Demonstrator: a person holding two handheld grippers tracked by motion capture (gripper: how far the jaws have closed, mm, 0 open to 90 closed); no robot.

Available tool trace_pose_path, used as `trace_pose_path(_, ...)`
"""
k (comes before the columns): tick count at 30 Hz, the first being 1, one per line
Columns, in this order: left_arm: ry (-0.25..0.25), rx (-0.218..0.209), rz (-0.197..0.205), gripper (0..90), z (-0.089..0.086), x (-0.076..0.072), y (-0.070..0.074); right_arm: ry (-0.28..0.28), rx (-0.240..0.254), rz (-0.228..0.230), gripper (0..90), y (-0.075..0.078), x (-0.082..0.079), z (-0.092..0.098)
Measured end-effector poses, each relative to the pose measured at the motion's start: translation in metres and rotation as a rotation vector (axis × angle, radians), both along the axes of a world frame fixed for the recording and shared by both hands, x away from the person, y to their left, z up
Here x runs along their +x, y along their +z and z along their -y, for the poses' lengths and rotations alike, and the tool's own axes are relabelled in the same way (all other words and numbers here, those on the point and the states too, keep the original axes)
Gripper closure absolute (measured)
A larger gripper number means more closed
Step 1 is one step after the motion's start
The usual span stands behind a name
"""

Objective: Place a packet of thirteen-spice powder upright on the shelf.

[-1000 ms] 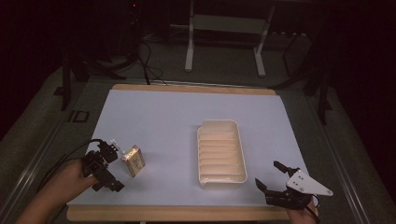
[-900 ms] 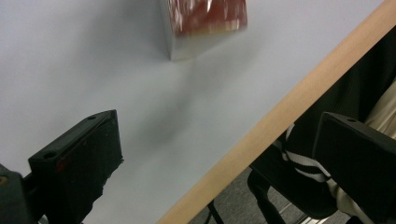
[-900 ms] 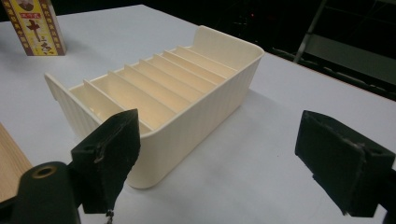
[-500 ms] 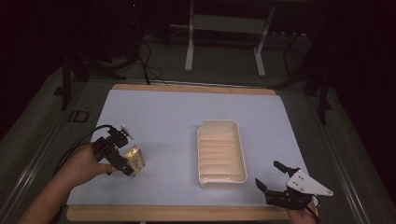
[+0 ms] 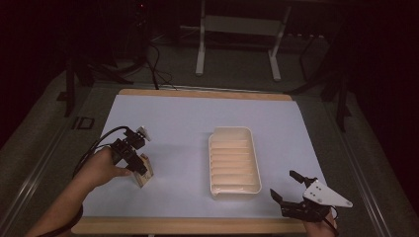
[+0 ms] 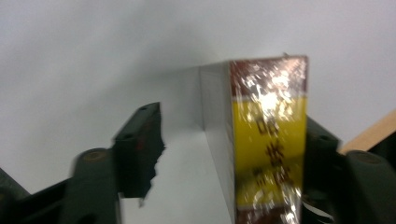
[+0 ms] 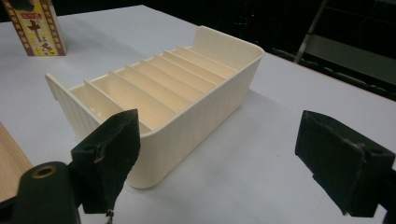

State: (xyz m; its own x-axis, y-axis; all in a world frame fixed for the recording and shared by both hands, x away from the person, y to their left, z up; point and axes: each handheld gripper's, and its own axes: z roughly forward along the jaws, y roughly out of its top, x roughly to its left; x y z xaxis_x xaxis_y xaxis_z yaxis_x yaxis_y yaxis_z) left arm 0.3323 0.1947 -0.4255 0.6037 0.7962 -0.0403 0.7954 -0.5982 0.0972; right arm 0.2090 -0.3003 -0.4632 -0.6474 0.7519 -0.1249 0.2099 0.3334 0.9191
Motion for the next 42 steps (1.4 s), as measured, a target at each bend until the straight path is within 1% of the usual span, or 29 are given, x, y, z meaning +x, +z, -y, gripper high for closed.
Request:
trace_pose_path(1, 0.004, 0.002, -0.004, 44.1, 0.001, 0.001, -0.001, 0.000, 0.001, -0.001, 14.1, 0.000, 0.000, 0.000)
trace_pose_path(2, 0.012, -0.002, -0.009, 47.4, 0.001, 0.002, -0.002, 0.000, 0.001, -0.001, 14.1, 0.000, 0.000, 0.000)
trace_pose_path(3, 0.010, 0.008, -0.014, 47.4, 0.002, 0.003, -0.002, 0.000, 0.001, -0.001, 14.1, 0.000, 0.000, 0.000)
trace_pose_path(4, 0.015, 0.011, -0.016, 53.3, 0.002, 0.003, -0.003, 0.001, -0.001, -0.002, 14.1, 0.000, 0.000, 0.000)
trace_pose_path(5, 0.019, 0.007, -0.021, 53.3, 0.003, 0.003, -0.004, 0.001, -0.001, -0.002, 14.1, 0.000, 0.000, 0.000)
trace_pose_path(6, 0.018, 0.009, -0.031, 61.3, 0.003, 0.004, -0.005, 0.001, 0.001, -0.001, 14.1, 0.000, 0.000, 0.000)
trace_pose_path(7, 0.015, 0.016, -0.042, 63.6, 0.003, 0.004, -0.006, 0.001, 0.000, -0.001, 14.1, 0.000, 0.000, 0.000)
trace_pose_path(8, 0.015, 0.016, -0.042, 65.7, 0.003, 0.004, -0.006, 0.001, 0.000, -0.001, 14.1, 0.000, 0.000, 0.000)
trace_pose_path(9, 0.004, 0.012, -0.045, 65.7, 0.004, 0.005, -0.005, 0.001, 0.000, -0.001, 14.1, 0.000, 0.000, 0.000)
trace_pose_path(10, -0.006, 0.034, -0.040, 67.1, 0.005, 0.004, -0.004, 0.001, 0.000, -0.001, 14.1, 0.000, 0.000, 0.000)
trace_pose_path(11, -0.025, 0.070, -0.036, 67.5, 0.008, 0.005, -0.004, 0.001, 0.000, -0.001, 14.1, 0.000, 0.000, 0.000)
trace_pose_path(12, -0.027, 0.068, -0.040, 67.8, 0.008, 0.005, -0.003, 0.001, 0.000, -0.001, 14.1, 0.000, 0.000, 0.000)
trace_pose_path(13, -0.030, 0.061, -0.045, 68.0, 0.008, 0.005, -0.002, 0.000, -0.001, -0.001, 14.1, 0.000, 0.000, 0.000)
trace_pose_path(16, -0.069, 0.052, -0.051, 68.2, 0.010, 0.005, 0.003, 0.001, 0.000, -0.002, 14.1, 0.000, 0.000, 0.000)
trace_pose_path(17, -0.094, 0.041, -0.052, 68.2, 0.012, 0.005, 0.005, 0.001, 0.000, -0.002, 14.1, 0.000, 0.000, 0.000)
trace_pose_path(20, -0.138, 0.003, -0.061, 68.3, 0.016, 0.004, 0.009, 0.001, 0.002, -0.005, 14.1, 0.000, 0.000, 0.000)
trace_pose_path(21, -0.138, 0.003, -0.061, 68.4, 0.016, 0.004, 0.009, 0.001, 0.002, -0.005, 14.1, 0.000, 0.000, 0.000)
trace_pose_path(22, -0.181, -0.001, -0.050, 68.4, 0.020, 0.002, 0.012, 0.002, 0.002, -0.003, 14.1, 0.000, 0.000, 0.000)
trace_pose_path(23, -0.200, -0.003, -0.048, 68.4, 0.022, 0.002, 0.014, 0.001, 0.001, -0.002, 14.1, 0.000, 0.000, 0.000)
trace_pose_path(26, -0.233, -0.009, -0.033, 68.4, 0.027, 0.002, 0.017, 0.001, 0.003, -0.003, 14.1, 0.000, 0.000, 0.000)
trace_pose_path(27, -0.252, -0.005, -0.033, 68.3, 0.029, 0.002, 0.019, 0.001, 0.003, -0.002, 14.1, 0.000, 0.000, 0.000)
trace_pose_path(29, -0.271, -0.007, -0.028, 68.3, 0.032, 0.002, 0.021, 0.001, 0.005, -0.003, 14.1, 0.000, 0.000, 0.001)
trace_pose_path(32, -0.323, -0.001, -0.040, 68.3, 0.039, 0.001, 0.024, 0.001, 0.006, -0.003, 14.1, 0.000, 0.000, 0.001)
trace_pose_path(34, -0.341, -0.001, -0.037, 68.4, 0.044, 0.001, 0.026, 0.002, 0.007, -0.003, 14.1, 0.000, 0.000, 0.001)
trace_pose_path(38, -0.359, -0.007, -0.030, 68.4, 0.050, 0.002, 0.030, 0.002, 0.009, -0.004, 14.1, 0.000, 0.001, 0.000)
trace_pose_path(39, -0.369, -0.020, -0.026, 68.4, 0.055, 0.002, 0.033, 0.002, 0.007, -0.005, 14.1, 0.000, 0.001, 0.000)
trace_pose_path(42, -0.387, -0.035, -0.027, 68.4, 0.060, 0.004, 0.037, 0.002, 0.007, -0.005, 14.1, 0.000, 0.001, 0.001)
